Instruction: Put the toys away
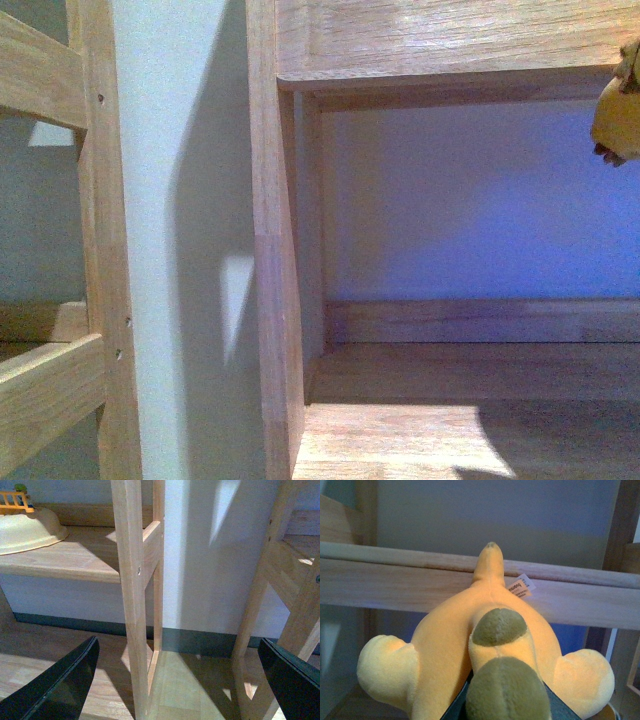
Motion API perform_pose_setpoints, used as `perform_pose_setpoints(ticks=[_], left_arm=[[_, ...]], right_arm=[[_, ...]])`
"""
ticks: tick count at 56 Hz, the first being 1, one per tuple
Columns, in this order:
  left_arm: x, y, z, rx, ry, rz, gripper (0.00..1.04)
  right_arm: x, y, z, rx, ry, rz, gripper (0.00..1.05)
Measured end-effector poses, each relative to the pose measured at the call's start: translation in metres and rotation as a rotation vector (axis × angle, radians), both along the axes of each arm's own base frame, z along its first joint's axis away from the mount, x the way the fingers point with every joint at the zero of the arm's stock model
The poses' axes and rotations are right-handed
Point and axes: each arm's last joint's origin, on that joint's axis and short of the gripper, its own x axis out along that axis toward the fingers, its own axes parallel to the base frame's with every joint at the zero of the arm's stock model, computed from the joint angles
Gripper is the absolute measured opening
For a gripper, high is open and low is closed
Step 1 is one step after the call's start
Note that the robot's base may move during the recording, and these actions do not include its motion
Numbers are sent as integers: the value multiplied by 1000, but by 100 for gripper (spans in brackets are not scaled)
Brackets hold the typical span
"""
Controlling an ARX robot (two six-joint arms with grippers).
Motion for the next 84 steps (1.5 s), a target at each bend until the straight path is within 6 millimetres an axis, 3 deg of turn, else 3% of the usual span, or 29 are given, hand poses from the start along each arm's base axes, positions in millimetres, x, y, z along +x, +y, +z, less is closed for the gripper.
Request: perform_pose_setpoints(ticks=[17,45,54,72,84], left_arm=[[0,0,0,0,0,0,99],[0,0,0,0,0,0,99],[0,0,0,0,0,0,99],[0,0,0,0,0,0,99],[0,0,0,0,0,0,99]], right_arm=[[3,4,41,-31,-56,-13,7],[-1,16,135,-74,-220,35,7],[1,15,157,-103,-236,52,7],[5,-30,185,-89,-172,128,7],[29,-60,204,32,-168,162,7]])
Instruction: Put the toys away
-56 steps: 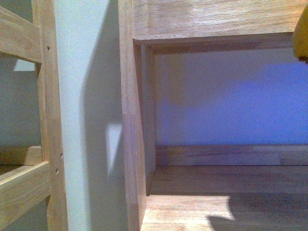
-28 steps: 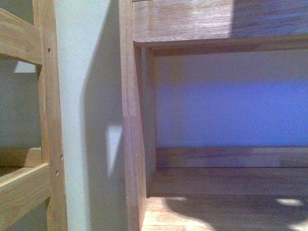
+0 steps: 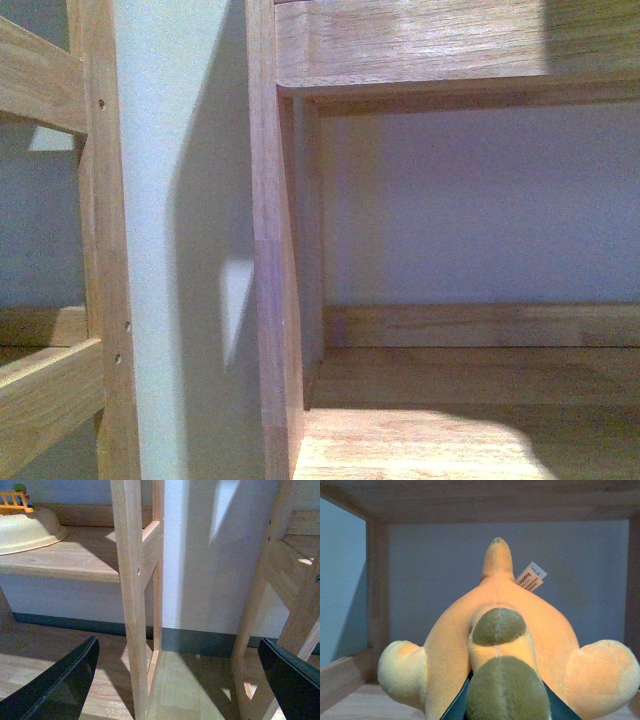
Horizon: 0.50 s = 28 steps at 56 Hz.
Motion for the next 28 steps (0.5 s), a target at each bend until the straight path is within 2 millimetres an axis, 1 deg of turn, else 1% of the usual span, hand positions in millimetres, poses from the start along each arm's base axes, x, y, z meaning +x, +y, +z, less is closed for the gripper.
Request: perform_pose_setpoints(ticks=[6,14,18,23,28], left_arm=[[0,0,0,0,0,0,99],[0,0,0,0,0,0,99],[0,0,0,0,0,0,99],[0,0,0,0,0,0,99],[0,0,0,0,0,0,99]], right_arm=[[27,-5,0,49,38,46,7],[71,-7,-6,104,111,104,7],[87,-7,-8,121,135,115,7],[111,-1,-9,132,159,139,7],[132,13,-7,140,167,170,7]])
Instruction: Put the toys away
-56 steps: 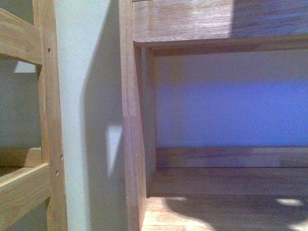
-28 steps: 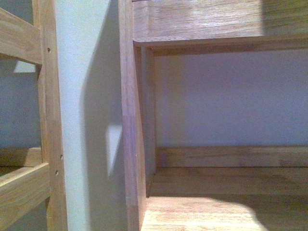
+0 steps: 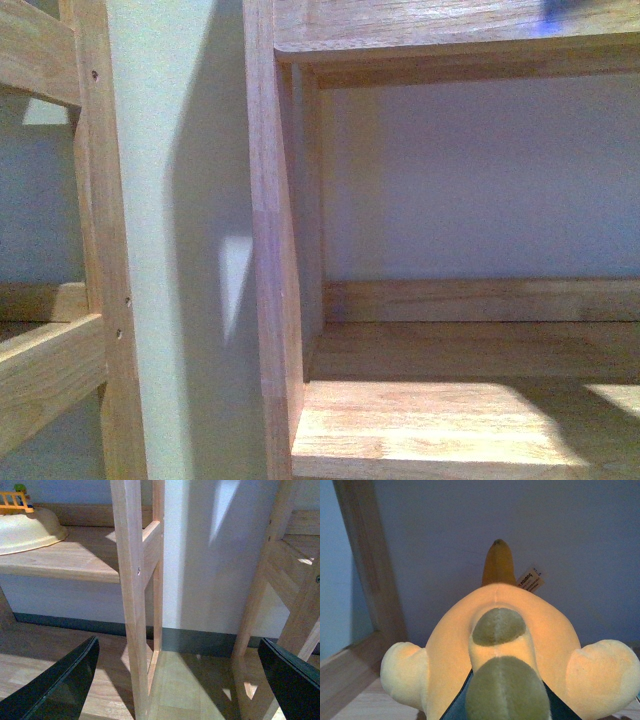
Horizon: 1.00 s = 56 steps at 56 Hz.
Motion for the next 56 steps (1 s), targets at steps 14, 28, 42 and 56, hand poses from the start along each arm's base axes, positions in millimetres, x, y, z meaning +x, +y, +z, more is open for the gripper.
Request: perform_pose_setpoints(ticks=[14,28,42,56], left_arm=[[0,0,0,0,0,0,99],[0,0,0,0,0,0,99],[0,0,0,0,0,0,99],[0,0,0,0,0,0,99]], right_arm=[[48,50,-3,20,27,87,7],[77,88,-5,28,38,139,7],[91,114,-5,43,43,155,7],[91,121,-11,51,43,159,7]])
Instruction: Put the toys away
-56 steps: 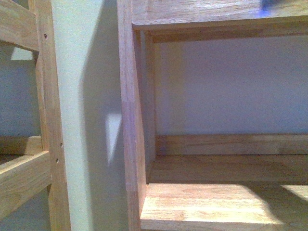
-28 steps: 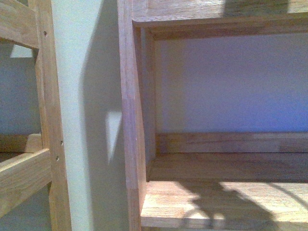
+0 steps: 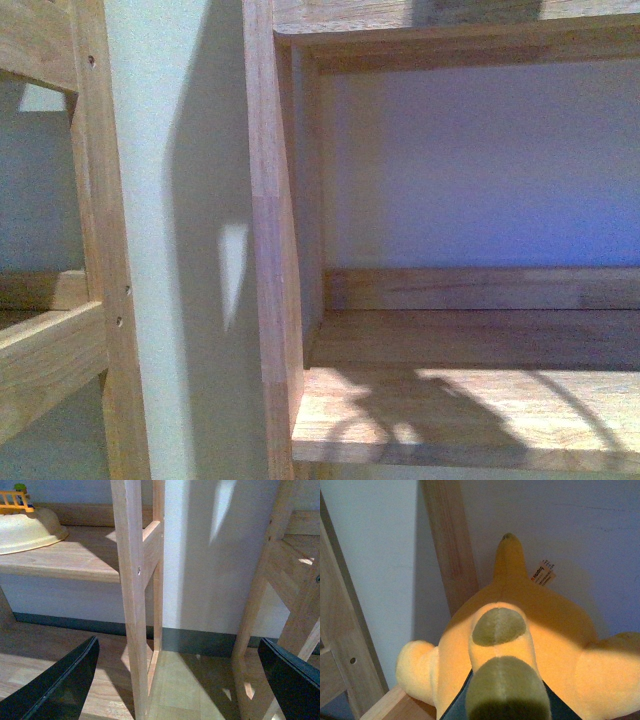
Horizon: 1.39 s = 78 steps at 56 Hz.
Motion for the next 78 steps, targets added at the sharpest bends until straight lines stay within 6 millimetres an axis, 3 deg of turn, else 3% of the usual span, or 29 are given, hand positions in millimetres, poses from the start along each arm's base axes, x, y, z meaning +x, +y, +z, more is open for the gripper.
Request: perform_pose_setpoints(ticks=[20,41,57,78], left_arm=[[0,0,0,0,0,0,99],[0,0,0,0,0,0,99],[0,0,0,0,0,0,99],[0,0,0,0,0,0,99]], right_arm=[[-4,-7,-6,-1,17,-11,7],[-7,-12,-4,-6,21,-60,61],[-17,-3,2,-51,2,-150,99],[-45,0,20,-67,-58,-227,98]])
